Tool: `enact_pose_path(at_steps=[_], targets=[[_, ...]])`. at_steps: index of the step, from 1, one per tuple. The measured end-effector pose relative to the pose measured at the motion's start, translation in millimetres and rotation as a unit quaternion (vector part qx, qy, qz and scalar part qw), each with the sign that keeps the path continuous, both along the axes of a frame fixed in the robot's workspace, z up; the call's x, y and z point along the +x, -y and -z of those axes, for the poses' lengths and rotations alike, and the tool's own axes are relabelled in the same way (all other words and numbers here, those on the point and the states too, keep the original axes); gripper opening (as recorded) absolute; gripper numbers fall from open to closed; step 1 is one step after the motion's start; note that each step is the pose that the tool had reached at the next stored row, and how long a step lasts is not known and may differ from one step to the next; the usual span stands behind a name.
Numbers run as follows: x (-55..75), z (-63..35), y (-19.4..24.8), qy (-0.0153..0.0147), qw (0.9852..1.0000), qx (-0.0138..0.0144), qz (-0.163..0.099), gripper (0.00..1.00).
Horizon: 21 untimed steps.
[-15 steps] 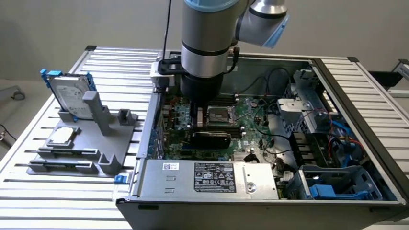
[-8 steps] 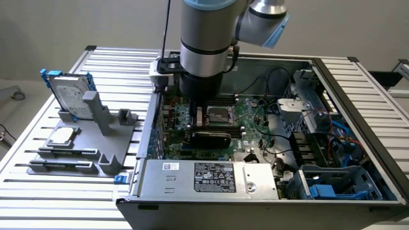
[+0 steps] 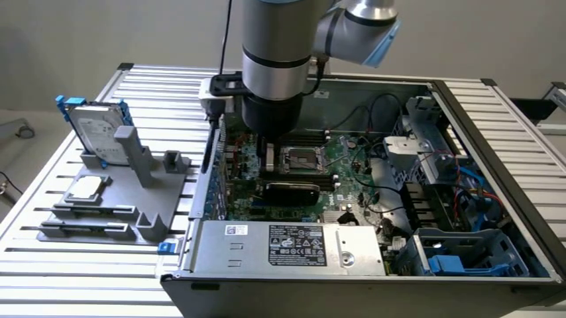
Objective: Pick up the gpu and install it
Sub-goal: 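Press down on the gpu until it lock into place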
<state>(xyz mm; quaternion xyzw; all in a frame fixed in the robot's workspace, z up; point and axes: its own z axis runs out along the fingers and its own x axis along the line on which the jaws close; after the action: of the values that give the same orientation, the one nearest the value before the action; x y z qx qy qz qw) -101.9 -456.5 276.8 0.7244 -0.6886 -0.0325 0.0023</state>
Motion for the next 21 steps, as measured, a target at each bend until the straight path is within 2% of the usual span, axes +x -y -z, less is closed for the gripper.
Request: enact_pose_path(at_steps=[2, 4, 10, 12, 17, 21], targets=[[-2.9, -0.1, 0.1, -0.0011, 1.0, -0.0021, 0.0, 0.11], [-5.4, -0.2, 0.0, -0.0051, 1.0, -0.0023, 0.0, 0.11], [-11.9, -0.6, 0.1, -0.0245, 0.9997, -0.0024, 0.0, 0.11], [-13.6, -1.1, 0.0, -0.0295, 0.9996, -0.0024, 0.0, 0.11], [-16.8, -4.1, 0.1, -0.0376, 0.9993, -0.0024, 0.0, 0.11], [-17.9, -8.2, 0.1, -0.0407, 0.9992, -0.0034, 0.0, 0.11]])
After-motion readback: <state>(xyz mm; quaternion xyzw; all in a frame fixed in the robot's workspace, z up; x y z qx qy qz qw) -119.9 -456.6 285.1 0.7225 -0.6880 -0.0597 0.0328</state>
